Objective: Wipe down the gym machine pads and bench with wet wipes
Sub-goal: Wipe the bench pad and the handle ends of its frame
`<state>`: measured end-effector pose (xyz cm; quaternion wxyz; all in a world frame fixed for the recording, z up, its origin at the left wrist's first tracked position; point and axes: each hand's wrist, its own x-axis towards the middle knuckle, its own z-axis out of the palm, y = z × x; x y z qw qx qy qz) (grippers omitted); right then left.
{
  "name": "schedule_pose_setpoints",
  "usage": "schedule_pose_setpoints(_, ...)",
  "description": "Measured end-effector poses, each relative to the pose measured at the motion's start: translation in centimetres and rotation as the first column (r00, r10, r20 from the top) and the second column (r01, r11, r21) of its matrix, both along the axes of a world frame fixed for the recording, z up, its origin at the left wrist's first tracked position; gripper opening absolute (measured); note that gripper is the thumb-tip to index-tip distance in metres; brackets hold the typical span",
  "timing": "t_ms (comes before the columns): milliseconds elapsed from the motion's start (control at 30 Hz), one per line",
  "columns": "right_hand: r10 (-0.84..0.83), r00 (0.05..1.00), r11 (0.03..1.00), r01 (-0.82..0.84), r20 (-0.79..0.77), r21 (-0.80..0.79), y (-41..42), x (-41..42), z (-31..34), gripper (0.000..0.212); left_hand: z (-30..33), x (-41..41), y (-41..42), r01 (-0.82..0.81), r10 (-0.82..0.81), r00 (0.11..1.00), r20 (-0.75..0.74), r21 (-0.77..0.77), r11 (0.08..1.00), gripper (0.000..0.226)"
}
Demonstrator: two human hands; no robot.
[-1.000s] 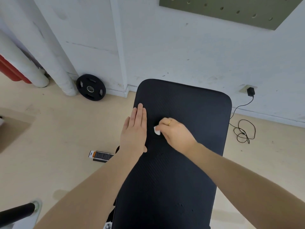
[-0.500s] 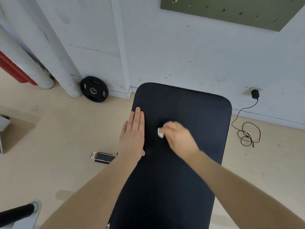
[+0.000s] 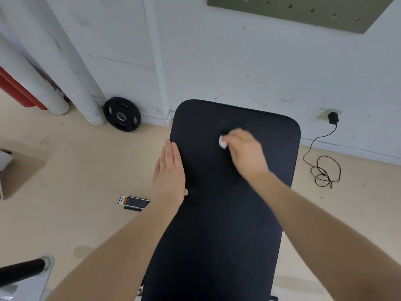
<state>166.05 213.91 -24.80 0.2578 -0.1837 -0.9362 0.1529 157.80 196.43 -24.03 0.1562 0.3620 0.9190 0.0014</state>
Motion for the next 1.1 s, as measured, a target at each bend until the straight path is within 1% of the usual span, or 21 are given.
schedule_pose_setpoints(67,0.090,0.995,0.996,-0.090,0.044,0.007,-2.7,2.6,-1.4,0.017,0.2,0.2,0.1,-0.015,0.015,1.000,-0.003,0.005,1.000,0.121)
schedule_pose_setpoints(100,0.131,0.986,0.991,-0.131,0.099,-0.009,-3.9,3.8,-2.2,0.021,0.2,0.4,0.0,-0.028,0.028,1.000,-0.001,0.012,1.000,0.118)
schedule_pose_setpoints(167,0.213,0.952,0.977,-0.209,0.218,-0.043,-5.5,5.4,-3.1,0.031,-0.1,1.5,-0.6,-0.085,0.085,0.996,0.003,0.060,0.995,0.104)
schedule_pose_setpoints(200,0.240,0.937,0.970,-0.240,0.252,-0.033,-5.3,5.5,-3.2,0.032,-0.4,2.3,-0.9,-0.128,0.128,0.992,0.011,0.095,0.987,0.095)
schedule_pose_setpoints(233,0.229,0.938,0.972,-0.235,0.258,-0.010,-4.6,4.9,-2.9,0.030,-0.5,3.1,-0.9,-0.181,0.176,0.983,0.052,0.116,0.977,0.090)
schedule_pose_setpoints(267,0.179,0.954,0.982,-0.189,0.239,0.021,-3.4,4.1,-2.3,0.025,-0.6,3.9,-0.7,-0.248,0.231,0.963,0.137,0.128,0.960,0.092)
schedule_pose_setpoints(300,0.102,0.976,0.992,-0.114,0.192,0.054,-2.0,3.1,-1.3,0.021,-0.5,4.5,-0.3,-0.328,0.290,0.925,0.244,0.133,0.935,0.099)
schedule_pose_setpoints(333,0.009,0.991,0.996,-0.021,0.133,0.088,-0.4,2.1,-0.2,0.018,-0.4,4.9,0.4,-0.408,0.344,0.875,0.341,0.137,0.902,0.107)
schedule_pose_setpoints(367,-0.082,0.992,0.992,0.073,0.095,0.098,1.3,1.2,0.9,0.017,-0.5,5.0,1.2,-0.478,0.388,0.828,0.404,0.149,0.865,0.114)
schedule_pose_setpoints(433,-0.186,0.978,0.982,0.181,0.098,0.058,3.5,0.0,2.2,0.016,-0.7,5.2,2.7,-0.564,0.461,0.780,0.423,0.158,0.810,0.121)
schedule_pose_setpoints(500,-0.191,0.978,0.981,0.187,0.082,0.052,3.5,-0.4,2.0,0.014,-1.0,5.3,3.6,-0.599,0.513,0.769,0.382,0.147,0.787,0.122)
schedule_pose_setpoints(567,-0.149,0.988,0.984,0.144,0.039,0.104,1.9,0.3,0.8,0.015,-1.2,5.5,4.0,-0.613,0.540,0.764,0.352,0.136,0.778,0.123)
schedule_pose_setpoints(600,-0.098,0.994,0.987,0.093,0.039,0.129,0.8,1.2,-0.2,0.017,-1.2,5.5,4.1,-0.617,0.545,0.762,0.349,0.138,0.775,0.123)
schedule_pose_setpoints(700,0.067,0.988,0.987,-0.086,0.142,0.134,-3.0,5.1,-2.3,0.015,-1.2,5.6,4.1,-0.637,0.551,0.746,0.373,0.161,0.754,0.122)
schedule_pose_setpoints(767,0.108,0.971,0.984,-0.135,0.212,0.119,-3.6,6.6,-2.9,0.018,-1.2,5.6,4.3,-0.645,0.558,0.739,0.377,0.157,0.748,0.122)
schedule_pose_setpoints(833,0.131,0.967,0.978,-0.162,0.219,0.129,-2.5,5.8,-2.7,0.026,-1.1,5.5,4.6,-0.652,0.566,0.729,0.386,0.140,0.745,0.122)
schedule_pose_setpoints(867,0.138,0.968,0.976,-0.170,0.209,0.140,-1.6,4.8,-2.3,0.024,-1.1,5.4,4.7,-0.657,0.570,0.723,0.390,0.133,0.742,0.123)
schedule_pose_setpoints(900,0.127,0.975,0.975,-0.156,0.183,0.155,-0.6,3.6,-1.5,0.019,-1.1,5.4,4.8,-0.659,0.574,0.721,0.388,0.131,0.740,0.123)
schedule_pose_setpoints(933,0.086,0.984,0.983,-0.110,0.159,0.148,0.5,2.3,-0.3,0.021,-1.2,5.3,4.8,-0.660,0.576,0.722,0.384,0.131,0.740,0.123)
schedule_pose_setpoints(1033,-0.159,0.975,0.983,0.141,0.158,0.122,5.1,-0.9,2.2,0.024,-1.4,5.4,4.6,-0.658,0.571,0.725,0.384,0.142,0.740,0.123)
schedule_pose_setpoints(1100,-0.258,0.959,0.964,0.247,0.118,0.097,6.2,-1.5,2.9,0.017,-1.5,5.5,4.6,-0.657,0.568,0.727,0.387,0.150,0.739,0.123)
